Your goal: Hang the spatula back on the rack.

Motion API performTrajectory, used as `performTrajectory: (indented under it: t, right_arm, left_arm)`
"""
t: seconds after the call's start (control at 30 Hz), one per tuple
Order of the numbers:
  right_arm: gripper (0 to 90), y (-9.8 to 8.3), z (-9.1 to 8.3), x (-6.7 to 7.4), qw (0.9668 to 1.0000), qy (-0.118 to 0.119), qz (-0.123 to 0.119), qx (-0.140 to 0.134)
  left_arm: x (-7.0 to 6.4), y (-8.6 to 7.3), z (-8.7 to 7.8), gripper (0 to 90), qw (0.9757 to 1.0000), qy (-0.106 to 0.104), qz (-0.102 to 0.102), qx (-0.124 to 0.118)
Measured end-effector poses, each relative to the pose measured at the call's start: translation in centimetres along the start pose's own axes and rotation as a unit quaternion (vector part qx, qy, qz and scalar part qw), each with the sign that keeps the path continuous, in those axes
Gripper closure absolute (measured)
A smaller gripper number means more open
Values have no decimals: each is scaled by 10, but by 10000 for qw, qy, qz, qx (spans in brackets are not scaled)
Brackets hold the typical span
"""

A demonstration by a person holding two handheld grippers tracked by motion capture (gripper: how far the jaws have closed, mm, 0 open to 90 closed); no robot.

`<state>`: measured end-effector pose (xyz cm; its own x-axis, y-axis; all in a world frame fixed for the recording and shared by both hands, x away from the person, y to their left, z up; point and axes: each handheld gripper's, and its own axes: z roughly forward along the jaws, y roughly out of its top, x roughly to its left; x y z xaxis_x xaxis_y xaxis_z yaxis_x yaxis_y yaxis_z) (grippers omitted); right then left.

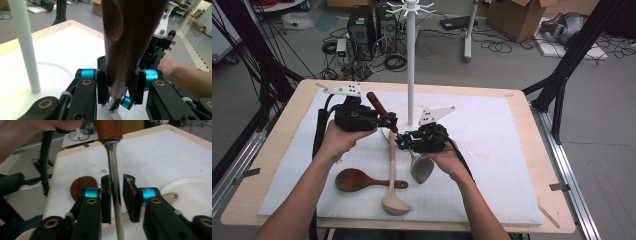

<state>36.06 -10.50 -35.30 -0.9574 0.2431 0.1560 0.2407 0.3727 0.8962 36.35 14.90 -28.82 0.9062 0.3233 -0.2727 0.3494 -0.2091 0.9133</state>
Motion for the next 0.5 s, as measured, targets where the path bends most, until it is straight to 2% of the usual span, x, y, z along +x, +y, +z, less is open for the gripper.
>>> performTrajectory:
  t: [0.1,0.2,0.4,0.5]
  right_arm:
    - [823,1,-1,2,9999,-44,-123,-20]
    - [835,3,0,6,9993,-283,-261,-28]
    - [842,9,3,14,9965,-771,-309,-94]
    - [842,10,1,13,9961,-825,-230,-220]
  left_arm:
    - [-2,2,0,725,10000,47,80,8]
    - [-3,4,1,709,9997,220,126,-9]
    - [-4,8,1,689,9991,381,126,-130]
    - [-5,11,-1,700,9989,393,158,-178]
